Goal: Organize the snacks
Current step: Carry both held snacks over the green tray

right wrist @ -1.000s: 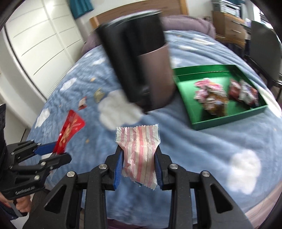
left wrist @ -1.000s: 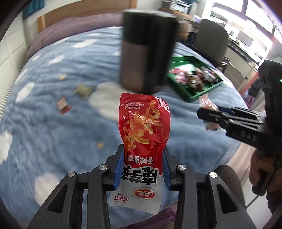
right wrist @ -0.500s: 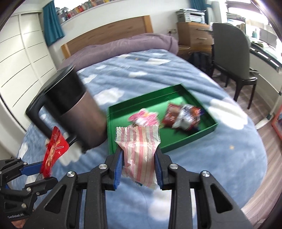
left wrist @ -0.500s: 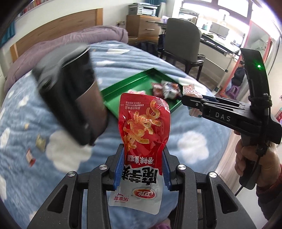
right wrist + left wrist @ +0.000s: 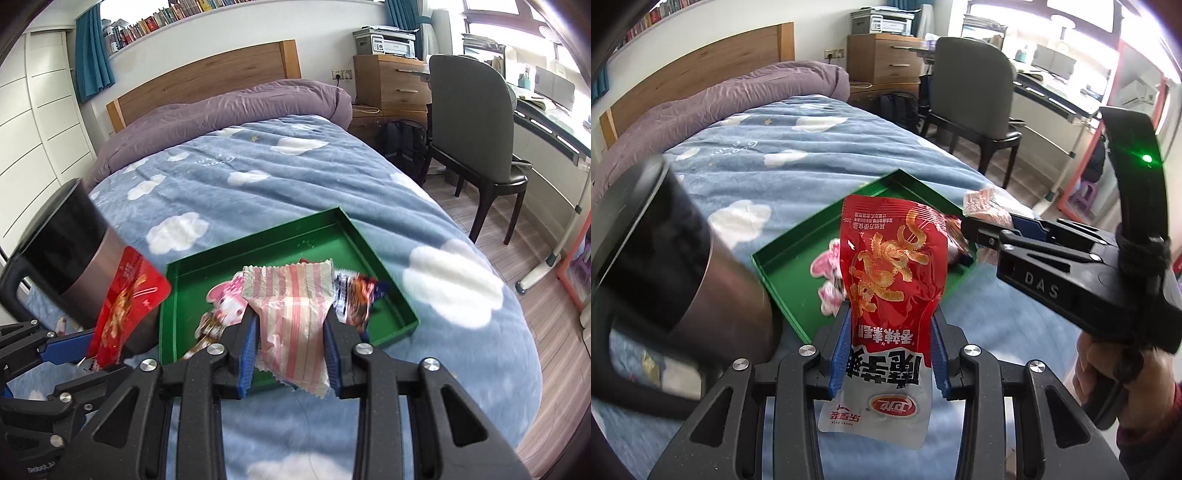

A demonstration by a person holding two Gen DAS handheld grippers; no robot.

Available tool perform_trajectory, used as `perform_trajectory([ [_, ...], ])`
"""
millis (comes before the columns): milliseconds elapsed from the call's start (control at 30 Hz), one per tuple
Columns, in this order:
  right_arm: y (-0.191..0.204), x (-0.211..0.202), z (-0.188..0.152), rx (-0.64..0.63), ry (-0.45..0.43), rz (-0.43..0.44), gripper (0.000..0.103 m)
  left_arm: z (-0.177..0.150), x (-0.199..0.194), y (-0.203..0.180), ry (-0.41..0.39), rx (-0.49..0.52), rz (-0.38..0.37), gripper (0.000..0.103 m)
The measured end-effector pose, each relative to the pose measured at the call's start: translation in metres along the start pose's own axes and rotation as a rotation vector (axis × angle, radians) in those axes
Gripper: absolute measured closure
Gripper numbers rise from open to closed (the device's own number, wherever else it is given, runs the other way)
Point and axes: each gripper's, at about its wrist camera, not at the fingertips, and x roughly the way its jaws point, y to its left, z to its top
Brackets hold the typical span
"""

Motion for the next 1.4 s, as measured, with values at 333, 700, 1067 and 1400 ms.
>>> perform_trajectory([
  [333,-0.007,0.066,0.037,-0.06,0.024,-0.026,0.103,0.032,0.076,0.021,0.056,-0.083,0.092,0.07],
  [700,-0.015,0.14,0.039,-0.085,0.117,-0.051,0.103,0.037,0.127,0.03,0.106,-0.102,0.166,0.07],
  [1067,-0.019,0.154,0.034,-0.09,0.125,-0.052,0.103,0.032,0.142,0.03,0.125,-0.089,0.205,0.069],
  [1400,-0.021,0.162,0.029,-0.084,0.142,-0.052,0.103,0.031,0.146,0.03,0.119,-0.083,0.207,0.069],
])
